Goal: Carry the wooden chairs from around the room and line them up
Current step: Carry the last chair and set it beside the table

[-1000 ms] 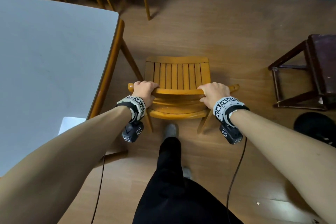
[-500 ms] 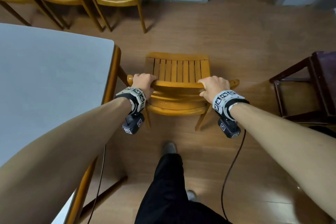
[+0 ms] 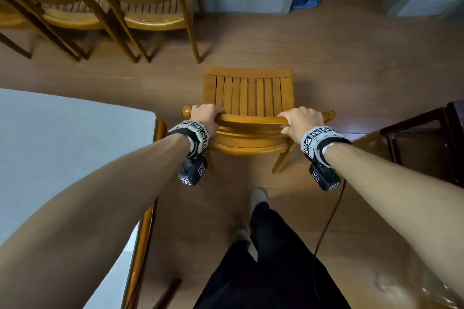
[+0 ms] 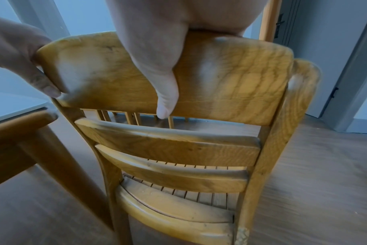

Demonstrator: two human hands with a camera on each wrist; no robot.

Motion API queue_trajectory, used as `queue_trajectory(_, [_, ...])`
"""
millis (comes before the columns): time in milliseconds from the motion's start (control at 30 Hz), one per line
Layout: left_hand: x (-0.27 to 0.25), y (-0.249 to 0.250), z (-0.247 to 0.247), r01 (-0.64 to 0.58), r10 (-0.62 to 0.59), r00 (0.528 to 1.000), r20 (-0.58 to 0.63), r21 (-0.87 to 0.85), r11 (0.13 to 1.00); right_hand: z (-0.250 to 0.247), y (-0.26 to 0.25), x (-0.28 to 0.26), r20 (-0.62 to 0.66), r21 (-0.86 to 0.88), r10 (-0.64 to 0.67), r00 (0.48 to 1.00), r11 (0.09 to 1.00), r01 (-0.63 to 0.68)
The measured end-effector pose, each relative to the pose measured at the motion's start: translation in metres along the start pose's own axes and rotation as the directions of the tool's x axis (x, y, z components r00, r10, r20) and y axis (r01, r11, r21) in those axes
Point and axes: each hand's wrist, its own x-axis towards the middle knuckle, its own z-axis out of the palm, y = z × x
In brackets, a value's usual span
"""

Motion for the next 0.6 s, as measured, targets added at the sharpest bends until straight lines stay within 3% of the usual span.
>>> queue_trajectory(333, [0.187,-0.012,-0.103,0.072,-0.073,0.997,-0.009,-0.030,0.997,-0.103,0.036,0.204,0.007,0.001,-0.016,1.000,1.000,0.016])
queue_trajectory(600, [0.319,-0.033,-0.146,0.097,-0.096,0.995,0.010,-0.048,0.994,-0.152,0.057,0.343,0.037,-0.060,-0.046,0.998,0.997,0.049])
